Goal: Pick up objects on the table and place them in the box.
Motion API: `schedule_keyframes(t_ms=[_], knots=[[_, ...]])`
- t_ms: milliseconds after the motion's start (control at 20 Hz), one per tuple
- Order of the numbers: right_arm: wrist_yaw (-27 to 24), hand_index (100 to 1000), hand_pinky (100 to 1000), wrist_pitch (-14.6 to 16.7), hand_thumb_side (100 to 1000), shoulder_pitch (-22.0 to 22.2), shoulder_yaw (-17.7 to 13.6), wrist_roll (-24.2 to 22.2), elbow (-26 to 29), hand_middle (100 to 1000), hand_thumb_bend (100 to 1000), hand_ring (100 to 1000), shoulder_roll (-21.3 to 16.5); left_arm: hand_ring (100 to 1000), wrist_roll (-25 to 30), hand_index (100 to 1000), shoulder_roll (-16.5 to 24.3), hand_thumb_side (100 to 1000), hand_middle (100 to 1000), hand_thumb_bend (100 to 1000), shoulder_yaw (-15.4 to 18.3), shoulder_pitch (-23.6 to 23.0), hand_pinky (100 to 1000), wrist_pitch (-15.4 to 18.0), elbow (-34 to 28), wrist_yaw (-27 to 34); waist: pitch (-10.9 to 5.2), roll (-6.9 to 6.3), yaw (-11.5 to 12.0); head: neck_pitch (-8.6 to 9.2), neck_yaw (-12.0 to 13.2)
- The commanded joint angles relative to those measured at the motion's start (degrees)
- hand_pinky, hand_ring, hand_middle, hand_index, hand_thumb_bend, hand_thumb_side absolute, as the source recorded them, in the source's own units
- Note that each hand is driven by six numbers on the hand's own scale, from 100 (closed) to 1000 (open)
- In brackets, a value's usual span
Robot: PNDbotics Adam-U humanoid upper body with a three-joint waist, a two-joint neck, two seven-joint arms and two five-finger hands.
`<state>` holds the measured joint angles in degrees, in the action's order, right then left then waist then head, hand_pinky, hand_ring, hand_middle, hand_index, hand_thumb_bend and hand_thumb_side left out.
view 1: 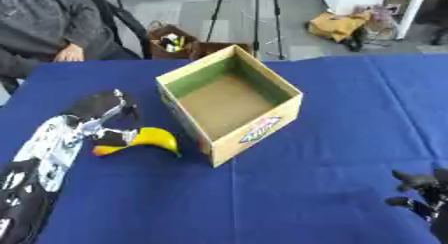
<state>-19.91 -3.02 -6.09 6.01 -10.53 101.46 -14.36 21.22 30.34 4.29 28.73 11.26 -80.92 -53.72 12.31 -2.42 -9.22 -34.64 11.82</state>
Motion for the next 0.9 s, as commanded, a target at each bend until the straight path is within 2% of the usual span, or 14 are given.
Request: schedule_keyframes(t_ms=[50,150,250,300,550,900], knots=[[0.1,624,650,0.0,772,-0.4,-0.2,0.0,0.7,538,100,965,-0.7,504,1.0,665,2.6,157,472,100,1.0,1.0,662,-0.4,-1.7,1.3,-1.08,-0.01,-0.1,0.45,0.1],[0.1,624,650,0.0,773,-0.4,-0.2,0.0,0.7,538,100,965,-0.8,538,2.3,714,2.7,210,512,100,0.7,0.9,683,0.1,-1.1,0.5,-1.11,-0.03,-0.1,0.42,0.1],[0.1,624,650,-0.1,773,-0.5,-0.2,0.0,0.7,539,100,965,-0.8,597,3.9,787,2.8,343,582,225,0.1,0.8,719,1.4,0.0,-0.9,-1.11,-0.05,-0.2,0.42,0.1],[0.1,624,650,-0.1,773,-0.4,-0.2,-0.1,0.7,538,100,965,-0.8,610,5.1,799,2.9,377,599,263,-0.2,0.8,728,2.4,1.1,-1.7,-1.13,-0.06,-0.2,0.42,0.1],[0.1,624,650,-0.1,773,-0.4,-0.2,-0.1,0.7,538,100,965,-0.7,616,8.0,795,2.8,406,604,267,-0.1,1.8,730,5.8,6.1,-4.0,-1.10,0.02,-0.3,0.40,0.2],[0.1,624,650,-0.1,774,-0.4,-0.2,-0.1,0.7,538,100,964,-0.7,601,6.9,777,2.2,401,586,251,-0.4,2.7,723,6.7,9.6,-5.1,-0.93,0.04,-0.4,0.21,0.2]])
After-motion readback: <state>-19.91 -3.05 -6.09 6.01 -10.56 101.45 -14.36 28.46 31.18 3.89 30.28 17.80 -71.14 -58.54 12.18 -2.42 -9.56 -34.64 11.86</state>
